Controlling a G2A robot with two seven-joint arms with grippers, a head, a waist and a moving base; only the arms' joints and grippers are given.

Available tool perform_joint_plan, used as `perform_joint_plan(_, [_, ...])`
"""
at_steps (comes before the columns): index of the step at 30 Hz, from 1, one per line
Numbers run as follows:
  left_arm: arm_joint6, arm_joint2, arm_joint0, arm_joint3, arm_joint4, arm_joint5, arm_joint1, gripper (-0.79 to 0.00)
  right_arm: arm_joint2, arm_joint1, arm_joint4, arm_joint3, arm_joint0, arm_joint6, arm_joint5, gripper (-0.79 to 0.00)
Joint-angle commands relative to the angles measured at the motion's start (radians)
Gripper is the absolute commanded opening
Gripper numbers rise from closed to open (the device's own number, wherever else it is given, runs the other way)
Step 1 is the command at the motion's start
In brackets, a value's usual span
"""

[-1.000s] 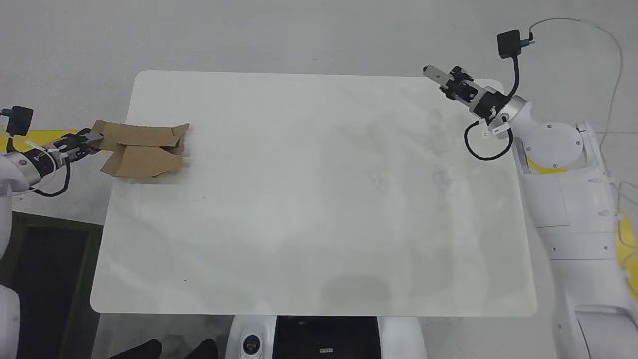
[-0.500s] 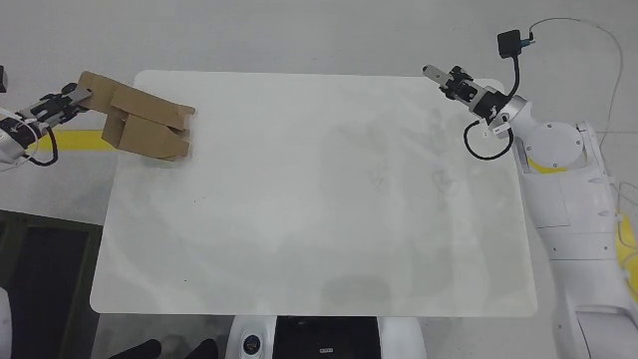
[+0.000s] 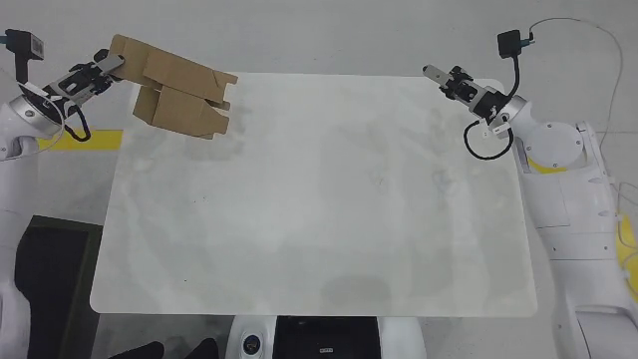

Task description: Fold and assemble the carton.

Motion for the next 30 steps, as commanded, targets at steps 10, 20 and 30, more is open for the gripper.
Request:
perform_joint_plan(10, [0.018, 0.136, -0.073, -0.1, -0.039, 0.032, -0.063, -0.785, 0.0, 0.0, 0.0, 0.0, 0.0, 0.0, 0.0, 0.0])
perform_joint_plan(20, [-0.038, 0.274, -0.134, -0.134, -0.083, 0.042, -0.128, -0.785, 0.0, 0.0, 0.0, 0.0, 0.0, 0.0, 0.0, 0.0])
perform_joint_plan(30, [-0.11, 0.364, -0.161, -0.19, -0.096, 0.035, -0.175, -0.785, 0.0, 0.0, 0.0, 0.0, 0.0, 0.0, 0.0, 0.0])
